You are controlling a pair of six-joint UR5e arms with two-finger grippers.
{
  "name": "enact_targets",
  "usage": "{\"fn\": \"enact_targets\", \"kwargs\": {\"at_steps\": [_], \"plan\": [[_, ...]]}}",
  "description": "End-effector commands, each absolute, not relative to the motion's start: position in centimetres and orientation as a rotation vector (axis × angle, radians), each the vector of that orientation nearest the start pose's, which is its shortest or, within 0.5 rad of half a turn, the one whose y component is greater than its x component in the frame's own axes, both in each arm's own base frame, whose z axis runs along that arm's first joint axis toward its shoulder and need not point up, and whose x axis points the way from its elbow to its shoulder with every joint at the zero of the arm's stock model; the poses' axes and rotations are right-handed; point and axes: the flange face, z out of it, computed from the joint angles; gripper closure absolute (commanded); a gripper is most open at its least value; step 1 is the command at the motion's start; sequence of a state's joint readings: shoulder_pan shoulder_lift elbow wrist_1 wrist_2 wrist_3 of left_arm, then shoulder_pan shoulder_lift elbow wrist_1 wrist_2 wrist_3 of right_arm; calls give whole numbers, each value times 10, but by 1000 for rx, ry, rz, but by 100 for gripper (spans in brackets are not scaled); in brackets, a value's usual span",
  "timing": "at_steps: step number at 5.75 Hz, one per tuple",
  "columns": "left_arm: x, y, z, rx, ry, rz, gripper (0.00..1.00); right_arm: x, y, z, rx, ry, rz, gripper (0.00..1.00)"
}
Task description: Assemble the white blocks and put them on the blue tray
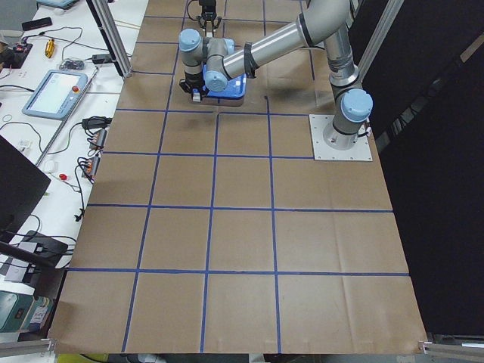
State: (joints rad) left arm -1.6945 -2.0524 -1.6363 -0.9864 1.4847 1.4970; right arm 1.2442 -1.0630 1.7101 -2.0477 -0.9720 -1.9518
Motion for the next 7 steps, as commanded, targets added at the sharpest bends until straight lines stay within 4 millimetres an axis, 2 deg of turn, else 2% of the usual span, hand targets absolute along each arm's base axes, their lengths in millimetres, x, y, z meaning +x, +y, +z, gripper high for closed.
{"fn": "enact_targets", "kwargs": {"at_steps": [1,2,3,4,6,7], "plan": [[-303,-573,231,-2135,-2197,82,90,-12,-629,244,-1857,1957,-679,82],[-327,-554,217,-2166,-2154,45,90,-7,-622,262,-1870,1958,-692,82],[-333,-547,209,-2170,-2137,33,90,-3,-616,259,-1854,1948,-680,82],[-336,-549,198,-2151,-2162,45,90,1,-607,250,-1828,1940,-673,82],[-339,-555,179,-2151,-2173,77,90,7,-597,249,-1806,1955,-662,82],[-344,-553,180,-2088,-2232,73,89,10,-597,248,-1807,1951,-658,82]]}}
